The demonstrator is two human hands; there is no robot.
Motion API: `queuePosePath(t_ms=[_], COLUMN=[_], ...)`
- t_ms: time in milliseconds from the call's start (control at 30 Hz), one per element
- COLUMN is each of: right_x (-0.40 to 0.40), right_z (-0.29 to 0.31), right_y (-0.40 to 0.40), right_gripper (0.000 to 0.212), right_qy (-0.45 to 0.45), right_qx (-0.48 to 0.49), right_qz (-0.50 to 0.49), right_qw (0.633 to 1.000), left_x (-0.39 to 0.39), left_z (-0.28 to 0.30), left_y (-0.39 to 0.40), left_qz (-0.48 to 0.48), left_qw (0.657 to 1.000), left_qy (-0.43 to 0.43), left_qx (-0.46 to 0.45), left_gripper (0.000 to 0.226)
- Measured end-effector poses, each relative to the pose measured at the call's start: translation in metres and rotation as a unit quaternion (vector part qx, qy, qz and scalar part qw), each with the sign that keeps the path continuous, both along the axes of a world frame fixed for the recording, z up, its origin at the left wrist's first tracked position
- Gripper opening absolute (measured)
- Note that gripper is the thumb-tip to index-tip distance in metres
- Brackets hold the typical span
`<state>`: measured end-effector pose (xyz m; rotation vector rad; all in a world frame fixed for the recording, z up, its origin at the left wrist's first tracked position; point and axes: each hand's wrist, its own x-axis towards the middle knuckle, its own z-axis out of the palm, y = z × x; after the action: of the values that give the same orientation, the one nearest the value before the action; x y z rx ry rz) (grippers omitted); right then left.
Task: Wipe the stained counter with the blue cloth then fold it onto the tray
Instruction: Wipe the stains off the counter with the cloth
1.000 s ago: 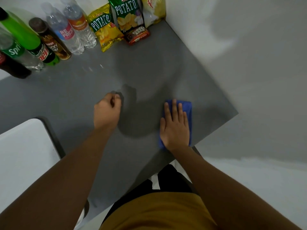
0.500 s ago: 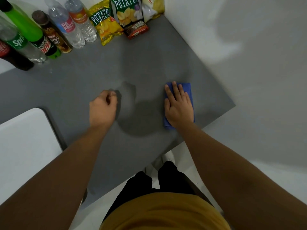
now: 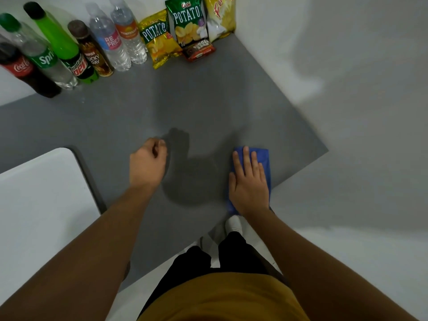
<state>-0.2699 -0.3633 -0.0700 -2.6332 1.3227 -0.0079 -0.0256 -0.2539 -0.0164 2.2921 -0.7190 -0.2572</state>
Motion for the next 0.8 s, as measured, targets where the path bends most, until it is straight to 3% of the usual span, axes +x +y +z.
queuePosePath(t_ms=[233,367,800], right_x=[0.053,0.082,0.092], right_z=[-0.003,0.001,0.006], right_y=[0.074,0.074,0.022], right_gripper=[0.061,0.061,0.056], right_qy=[-0.005,-0.025,-0.059], right_qx=[0.039,0.045,0.034], right_qz=[0.082,0.119,0.064], right_qw=[0.996,0.992,0.996], left_x=[0.018,0.028,0.039], left_z=[-0.006,-0.008,-0.006], left_y=[0.017,0.025,0.024], left_qz=[0.006,0.002,-0.028], left_qw=[1.000,1.000,0.999], left_qy=[0.018,0.009,0.018], left_qx=[-0.002,0.001,0.002], left_gripper=[0.039,0.037,0.037])
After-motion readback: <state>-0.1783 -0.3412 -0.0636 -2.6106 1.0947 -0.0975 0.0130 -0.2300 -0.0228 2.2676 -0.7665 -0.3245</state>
